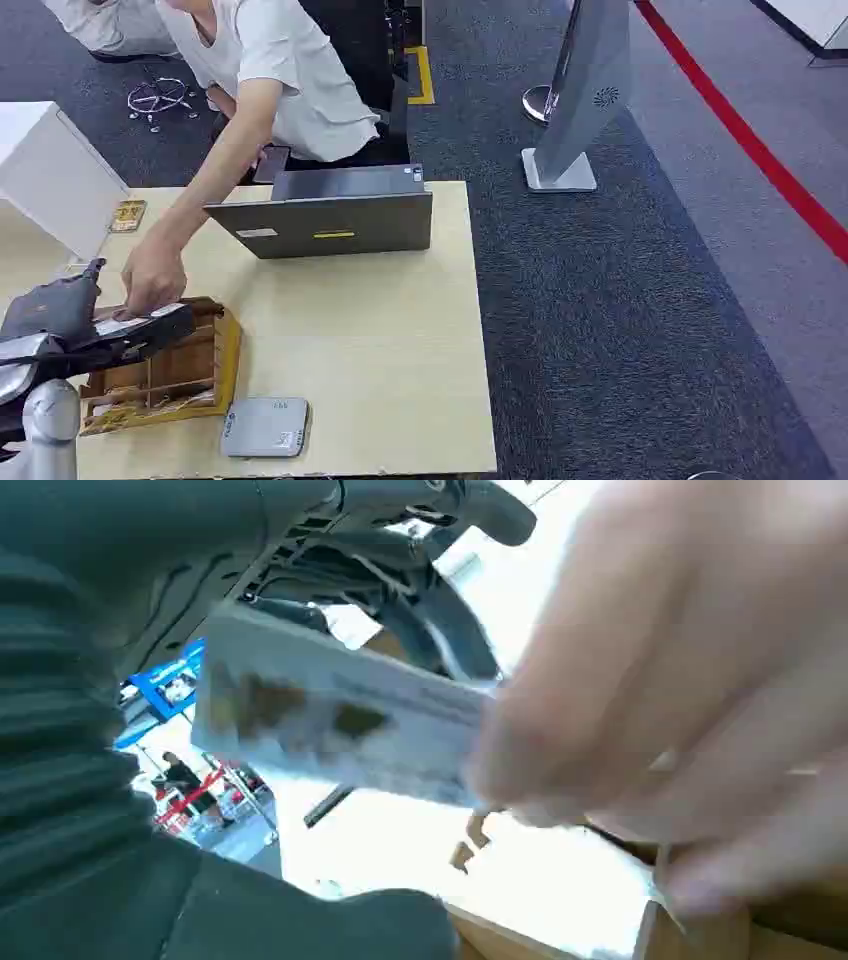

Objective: Pass the card to the sensor for recognition and then transmit it.

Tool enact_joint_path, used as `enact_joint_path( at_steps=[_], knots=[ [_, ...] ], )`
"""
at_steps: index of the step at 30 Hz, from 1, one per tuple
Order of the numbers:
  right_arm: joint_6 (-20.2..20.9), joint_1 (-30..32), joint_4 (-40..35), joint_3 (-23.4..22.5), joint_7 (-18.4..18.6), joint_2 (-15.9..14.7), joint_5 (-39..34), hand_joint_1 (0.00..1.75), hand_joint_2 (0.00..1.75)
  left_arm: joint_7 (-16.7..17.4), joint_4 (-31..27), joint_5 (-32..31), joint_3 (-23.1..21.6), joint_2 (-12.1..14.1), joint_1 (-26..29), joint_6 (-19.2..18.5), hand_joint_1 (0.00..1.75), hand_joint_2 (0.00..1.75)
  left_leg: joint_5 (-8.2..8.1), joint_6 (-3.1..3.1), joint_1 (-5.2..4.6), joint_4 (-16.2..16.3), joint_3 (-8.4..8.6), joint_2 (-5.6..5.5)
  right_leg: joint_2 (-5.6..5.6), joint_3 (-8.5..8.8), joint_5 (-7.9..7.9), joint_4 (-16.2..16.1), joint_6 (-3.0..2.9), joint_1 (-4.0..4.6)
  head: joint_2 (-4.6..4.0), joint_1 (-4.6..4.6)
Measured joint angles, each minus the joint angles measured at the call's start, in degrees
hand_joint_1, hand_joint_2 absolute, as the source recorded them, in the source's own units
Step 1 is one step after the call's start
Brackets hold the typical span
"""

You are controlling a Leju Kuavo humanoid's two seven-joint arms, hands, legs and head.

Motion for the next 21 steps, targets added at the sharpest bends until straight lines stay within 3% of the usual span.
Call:
enact_joint_path(
  at_steps=[16,17,21],
  knots=[
    [0.0,1.0,-1.2,1.4,0.0,0.0,-0.9,0.00,1.75,-2.0,0.0,0.0,-1.5,0.0,-0.1,3.6,0.00,1.75,0.00,0.00,0.00,0.0,0.00,0.01,0.01,-0.01,0.00,0.0,0.00,0.00,0.00,0.02],
    [0.0,1.1,-1.3,1.5,0.1,0.0,-1.1,0.00,1.75,-2.1,0.0,0.0,-1.6,0.0,-0.1,3.9,1.75,1.75,0.00,0.00,0.00,0.0,0.00,0.01,0.01,-0.01,0.00,0.0,0.00,0.00,0.00,0.00],
    [0.0,1.3,-1.6,1.7,0.2,0.0,-1.2,0.00,1.75,-3.7,0.0,0.0,-1.9,0.0,-0.3,5.1,1.75,1.75,0.00,0.00,0.00,0.0,0.00,0.01,0.01,-0.01,0.00,0.0,0.00,0.00,0.00,0.00]
  ],
)
